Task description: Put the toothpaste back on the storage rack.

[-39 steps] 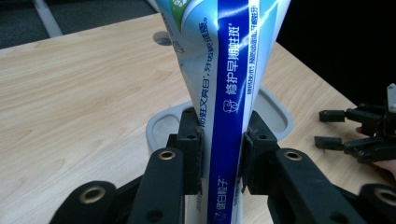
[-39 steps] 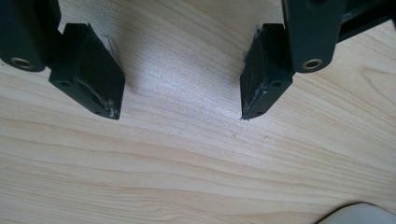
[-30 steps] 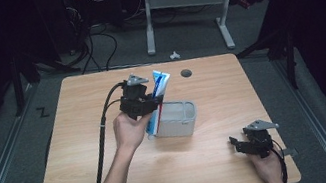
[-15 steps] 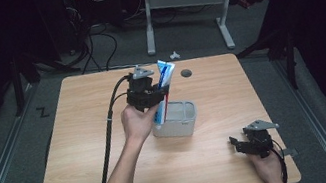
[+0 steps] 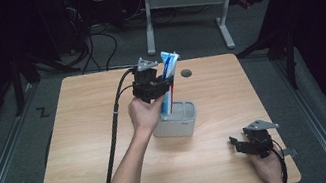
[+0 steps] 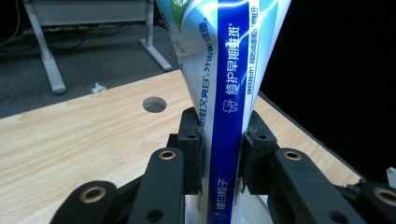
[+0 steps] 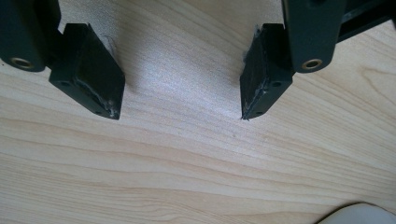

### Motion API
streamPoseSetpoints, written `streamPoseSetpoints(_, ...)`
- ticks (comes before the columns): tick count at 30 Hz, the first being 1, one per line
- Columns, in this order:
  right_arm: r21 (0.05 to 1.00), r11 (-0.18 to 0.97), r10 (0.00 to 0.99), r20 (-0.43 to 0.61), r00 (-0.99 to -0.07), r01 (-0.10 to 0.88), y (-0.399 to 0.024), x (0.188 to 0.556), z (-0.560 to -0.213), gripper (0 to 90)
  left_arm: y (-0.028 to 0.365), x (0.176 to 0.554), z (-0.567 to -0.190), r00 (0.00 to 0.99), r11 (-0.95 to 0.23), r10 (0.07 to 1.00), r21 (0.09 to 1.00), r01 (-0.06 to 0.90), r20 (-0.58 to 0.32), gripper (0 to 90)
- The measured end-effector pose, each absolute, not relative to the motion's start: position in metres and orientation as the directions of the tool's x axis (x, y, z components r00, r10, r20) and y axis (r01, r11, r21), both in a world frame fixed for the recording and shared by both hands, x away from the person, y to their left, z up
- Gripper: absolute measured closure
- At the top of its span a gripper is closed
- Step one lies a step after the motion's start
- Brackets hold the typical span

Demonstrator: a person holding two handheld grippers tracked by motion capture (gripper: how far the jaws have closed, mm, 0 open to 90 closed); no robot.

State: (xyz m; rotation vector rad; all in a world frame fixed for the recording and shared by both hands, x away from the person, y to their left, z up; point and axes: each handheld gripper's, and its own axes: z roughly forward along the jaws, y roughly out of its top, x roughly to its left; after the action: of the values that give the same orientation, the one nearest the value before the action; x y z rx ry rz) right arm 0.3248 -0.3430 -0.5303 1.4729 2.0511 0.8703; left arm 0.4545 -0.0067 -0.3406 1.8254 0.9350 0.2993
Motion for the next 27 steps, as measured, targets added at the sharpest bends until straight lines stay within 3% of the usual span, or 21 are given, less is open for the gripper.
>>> streamPoseSetpoints(27, 0.722, 0.227, 0.948, -0.011, -0.317, 0.654, -0.343, 0.325, -0.53, 31.1, -0.032, 0.466, -0.364, 0.665, -0.249, 0.732, 0.851, 0.463, -0.148, 72.4)
